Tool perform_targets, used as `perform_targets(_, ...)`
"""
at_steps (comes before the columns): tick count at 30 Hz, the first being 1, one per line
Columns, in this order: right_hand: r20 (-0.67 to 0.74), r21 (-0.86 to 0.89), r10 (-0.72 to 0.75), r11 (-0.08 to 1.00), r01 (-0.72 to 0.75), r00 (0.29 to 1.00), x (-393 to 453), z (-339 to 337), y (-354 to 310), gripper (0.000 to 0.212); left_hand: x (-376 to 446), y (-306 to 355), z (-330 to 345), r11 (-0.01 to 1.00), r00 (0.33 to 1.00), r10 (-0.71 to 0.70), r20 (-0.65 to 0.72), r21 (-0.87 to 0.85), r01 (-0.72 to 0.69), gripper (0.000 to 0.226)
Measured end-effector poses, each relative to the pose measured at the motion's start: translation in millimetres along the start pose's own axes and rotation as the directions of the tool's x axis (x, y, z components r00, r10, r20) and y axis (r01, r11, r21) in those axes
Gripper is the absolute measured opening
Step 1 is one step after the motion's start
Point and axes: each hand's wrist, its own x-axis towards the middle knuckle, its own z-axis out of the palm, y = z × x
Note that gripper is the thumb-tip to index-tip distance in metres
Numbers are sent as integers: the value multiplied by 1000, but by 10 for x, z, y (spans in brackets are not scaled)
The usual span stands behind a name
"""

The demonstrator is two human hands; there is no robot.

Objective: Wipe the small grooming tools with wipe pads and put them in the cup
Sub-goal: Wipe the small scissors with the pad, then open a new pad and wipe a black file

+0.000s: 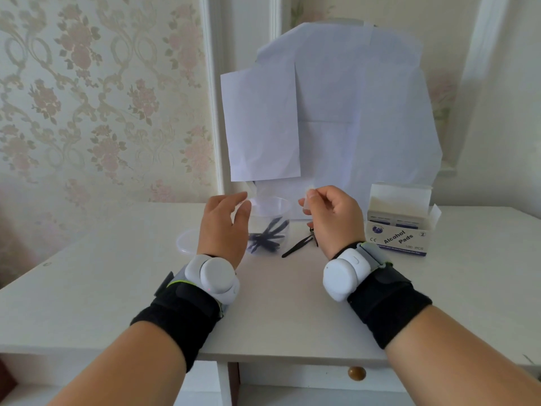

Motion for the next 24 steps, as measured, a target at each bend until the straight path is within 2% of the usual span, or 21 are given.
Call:
perform_targets(4,-34,-20,32,999,-33,999,32,-28,14,23,26,-25,-62,999,997,-35,-72,-35,32,26)
perform_targets(6,-16,-51,10,999,-11,1000,26,-28,-12,21,60,-67,-134,991,985,-110,-132,-90,98,24)
perform_targets(8,47,-52,-41,998,44,998,-36,-21,-63,18,84,-117,-207,953,963,-228,-143,-234,191,22)
perform_targets(11,235,-64,-167,980,187,958,-219,38,-151,31,86,-185,-328,856,921,-380,-86,-411,314,22)
perform_targets(13,360,-112,-225,953,282,906,-306,107,-187,32,101,-245,-390,845,906,-422,-36,-378,379,23)
perform_targets(15,465,-148,-221,935,321,857,-353,175,-212,31,113,-309,-423,876,904,-427,17,-242,418,23)
perform_targets(17,561,-132,-210,933,336,801,-413,249,-239,25,111,-342,-428,892,905,-418,72,-153,424,22)
perform_targets(19,629,-125,-214,921,368,748,-499,329,-283,21,100,-344,-422,900,909,-403,108,-134,415,22)
perform_targets(22,698,-234,-183,856,461,693,-584,446,-351,32,84,-331,-398,931,931,-346,112,-82,356,22)
perform_targets(24,724,-284,-151,824,491,673,-590,490,-371,41,77,-317,-383,932,935,-335,114,-105,347,22)
